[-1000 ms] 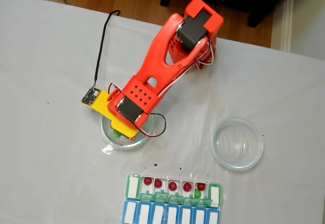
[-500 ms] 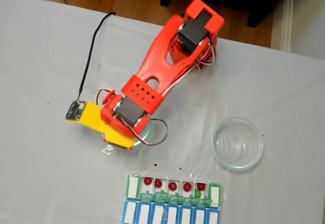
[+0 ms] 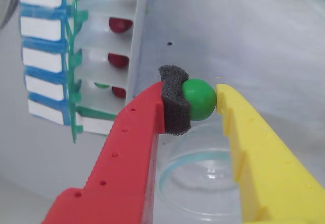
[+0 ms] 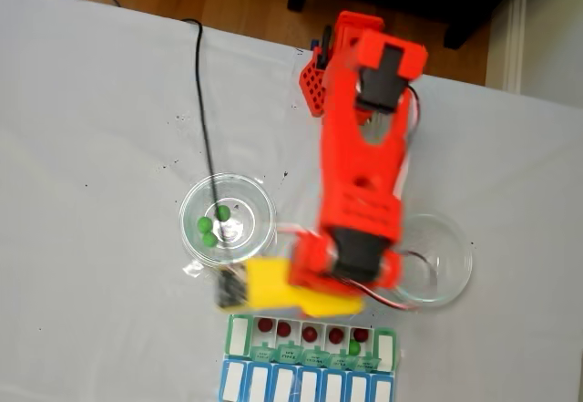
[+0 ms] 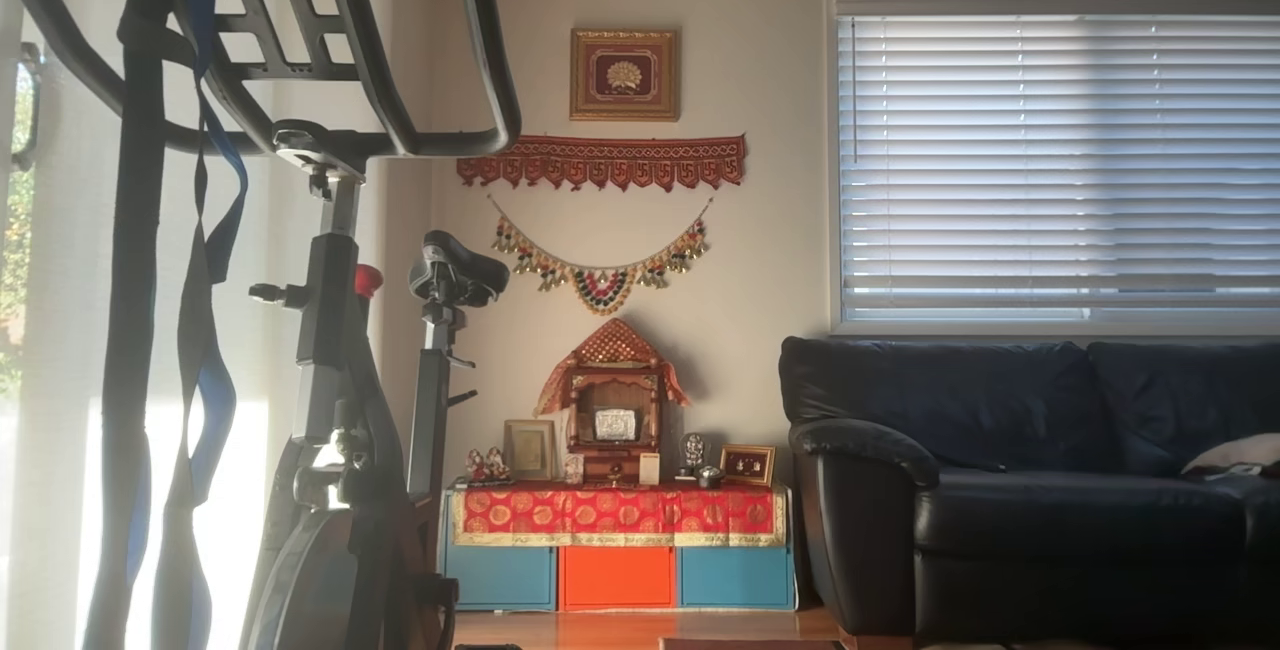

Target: Sort medicines into box.

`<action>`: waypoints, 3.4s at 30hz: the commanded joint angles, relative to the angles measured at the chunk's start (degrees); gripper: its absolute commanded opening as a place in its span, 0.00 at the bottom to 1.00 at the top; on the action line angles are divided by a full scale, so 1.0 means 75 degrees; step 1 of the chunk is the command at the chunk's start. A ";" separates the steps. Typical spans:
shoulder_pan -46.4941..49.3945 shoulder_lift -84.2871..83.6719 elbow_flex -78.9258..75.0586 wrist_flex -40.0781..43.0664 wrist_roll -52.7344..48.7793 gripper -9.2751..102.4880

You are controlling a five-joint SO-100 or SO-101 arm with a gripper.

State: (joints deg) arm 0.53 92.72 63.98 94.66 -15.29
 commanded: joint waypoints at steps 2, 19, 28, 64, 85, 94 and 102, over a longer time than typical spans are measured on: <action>-0.0527 -0.0750 -0.1336 0.0199 0.0176 0.09; -0.0750 -0.1805 -0.2355 0.0047 0.0199 0.09; -0.1043 -0.2016 -0.2684 -0.0188 0.0645 0.09; -0.0750 -0.4957 -0.6750 0.0375 0.1137 0.09; -0.0820 -0.5813 -0.8812 0.1969 0.1465 0.27; -0.0797 -0.5191 -0.7898 0.1969 0.1277 0.34; -0.0832 -0.4664 -0.7031 0.1957 0.1125 0.38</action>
State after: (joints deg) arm -4.83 49.48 11.51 107.31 -6.24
